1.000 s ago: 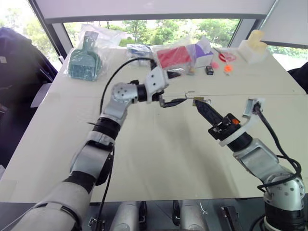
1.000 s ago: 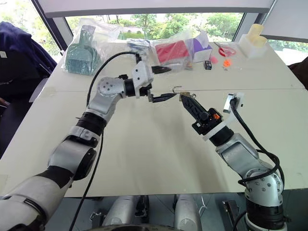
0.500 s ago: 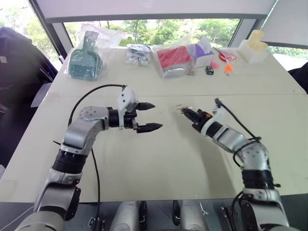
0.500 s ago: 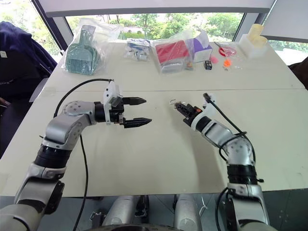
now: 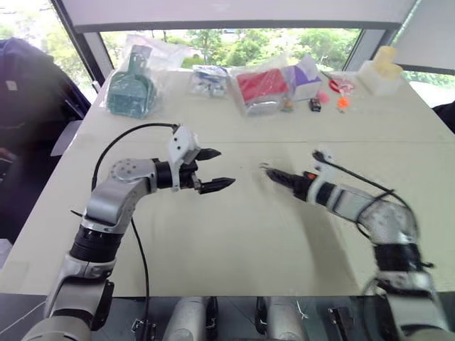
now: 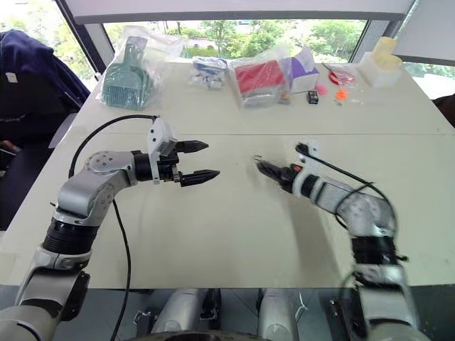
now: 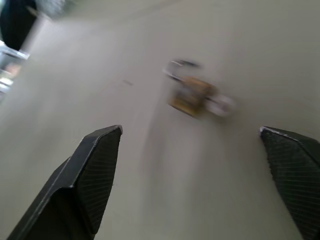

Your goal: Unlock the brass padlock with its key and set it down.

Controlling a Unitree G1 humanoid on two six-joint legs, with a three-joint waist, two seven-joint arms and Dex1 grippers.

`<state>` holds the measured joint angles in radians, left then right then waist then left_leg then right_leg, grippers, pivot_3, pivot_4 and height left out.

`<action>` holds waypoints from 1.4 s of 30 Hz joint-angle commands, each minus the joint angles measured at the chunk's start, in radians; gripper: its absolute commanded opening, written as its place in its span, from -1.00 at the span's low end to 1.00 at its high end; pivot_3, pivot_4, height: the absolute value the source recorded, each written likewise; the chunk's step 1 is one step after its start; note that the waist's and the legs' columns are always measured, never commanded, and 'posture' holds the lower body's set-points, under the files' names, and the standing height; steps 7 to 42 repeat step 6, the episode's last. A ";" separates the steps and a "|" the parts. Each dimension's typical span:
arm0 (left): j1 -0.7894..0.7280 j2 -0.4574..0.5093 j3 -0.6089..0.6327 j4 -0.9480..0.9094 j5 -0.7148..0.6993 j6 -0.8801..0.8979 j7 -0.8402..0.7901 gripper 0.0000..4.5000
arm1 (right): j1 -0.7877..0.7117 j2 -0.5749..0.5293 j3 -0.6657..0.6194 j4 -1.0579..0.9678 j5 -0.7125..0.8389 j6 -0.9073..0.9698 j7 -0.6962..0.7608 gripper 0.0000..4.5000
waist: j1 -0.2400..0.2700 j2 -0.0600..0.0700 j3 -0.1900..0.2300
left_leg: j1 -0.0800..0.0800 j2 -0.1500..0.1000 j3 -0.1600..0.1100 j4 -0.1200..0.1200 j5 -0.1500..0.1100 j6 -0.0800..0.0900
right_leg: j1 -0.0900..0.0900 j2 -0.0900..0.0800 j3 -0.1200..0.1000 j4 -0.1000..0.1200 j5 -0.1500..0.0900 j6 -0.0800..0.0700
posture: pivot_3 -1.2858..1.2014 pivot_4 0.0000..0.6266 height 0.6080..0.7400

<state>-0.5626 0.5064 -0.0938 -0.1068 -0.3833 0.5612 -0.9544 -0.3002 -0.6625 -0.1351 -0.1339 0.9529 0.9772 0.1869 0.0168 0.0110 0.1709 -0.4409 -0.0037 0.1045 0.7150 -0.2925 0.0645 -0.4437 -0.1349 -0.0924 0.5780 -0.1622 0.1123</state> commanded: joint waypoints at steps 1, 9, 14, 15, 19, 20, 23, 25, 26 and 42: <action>-0.009 -0.009 0.019 -0.010 -0.021 -0.010 0.007 1.00 | 0.107 -0.088 -0.083 -0.233 -0.020 -0.004 0.053 0.90 | -0.004 0.000 0.000 | 0.000 0.000 0.000 0.000 0.000 0.000 | 0.000 0.000 0.000 0.000 0.000 0.000 | 0.03 -0.52 0.93; 0.027 -0.011 0.027 -0.025 -0.051 0.025 0.010 1.00 | 0.318 -0.062 -0.338 -0.442 0.107 -0.101 0.160 0.90 | -0.003 0.000 0.000 | 0.002 0.002 0.000 -0.002 -0.001 0.001 | -0.001 0.002 0.000 0.001 0.001 0.003 | 0.03 -0.52 0.93; 0.027 -0.011 0.027 -0.025 -0.051 0.025 0.010 1.00 | 0.318 -0.062 -0.338 -0.442 0.107 -0.101 0.160 0.90 | -0.003 0.000 0.000 | 0.002 0.002 0.000 -0.002 -0.001 0.001 | -0.001 0.002 0.000 0.001 0.001 0.003 | 0.03 -0.52 0.93; 0.027 -0.011 0.027 -0.025 -0.051 0.025 0.010 1.00 | 0.318 -0.062 -0.338 -0.442 0.107 -0.101 0.160 0.90 | -0.003 0.000 0.000 | 0.002 0.002 0.000 -0.002 -0.001 0.001 | -0.001 0.002 0.000 0.001 0.001 0.003 | 0.03 -0.52 0.93; 0.027 -0.011 0.027 -0.025 -0.051 0.025 0.010 1.00 | 0.318 -0.062 -0.338 -0.442 0.107 -0.101 0.160 0.90 | -0.003 0.000 0.000 | 0.002 0.002 0.000 -0.002 -0.001 0.001 | -0.001 0.002 0.000 0.001 0.001 0.003 | 0.03 -0.52 0.93; 0.027 -0.011 0.027 -0.025 -0.051 0.025 0.010 1.00 | 0.318 -0.062 -0.338 -0.442 0.107 -0.101 0.160 0.90 | -0.003 0.000 0.000 | 0.002 0.002 0.000 -0.002 -0.001 0.001 | -0.001 0.002 0.000 0.001 0.001 0.003 | 0.03 -0.52 0.93; 0.027 -0.011 0.027 -0.025 -0.051 0.025 0.010 1.00 | 0.318 -0.062 -0.338 -0.442 0.107 -0.101 0.160 0.90 | -0.003 0.000 0.000 | 0.002 0.002 0.000 -0.002 -0.001 0.001 | -0.001 0.002 0.000 0.001 0.001 0.003 | 0.03 -0.52 0.93; 0.027 -0.011 0.027 -0.025 -0.051 0.025 0.010 1.00 | 0.318 -0.062 -0.338 -0.442 0.107 -0.101 0.160 0.90 | -0.003 0.000 0.000 | 0.002 0.002 0.000 -0.002 -0.001 0.001 | -0.001 0.002 0.000 0.001 0.001 0.003 | 0.03 -0.52 0.93; 0.027 -0.011 0.027 -0.025 -0.051 0.025 0.010 1.00 | 0.318 -0.062 -0.338 -0.442 0.107 -0.101 0.160 0.90 | -0.003 0.000 0.000 | 0.002 0.002 0.000 -0.002 -0.001 0.001 | -0.001 0.002 0.000 0.001 0.001 0.003 | 0.03 -0.52 0.93; 0.027 -0.011 0.027 -0.025 -0.051 0.025 0.010 1.00 | 0.318 -0.062 -0.338 -0.442 0.107 -0.101 0.160 0.90 | -0.003 0.000 0.000 | 0.002 0.002 0.000 -0.002 -0.001 0.001 | -0.001 0.002 0.000 0.001 0.001 0.003 | 0.03 -0.52 0.93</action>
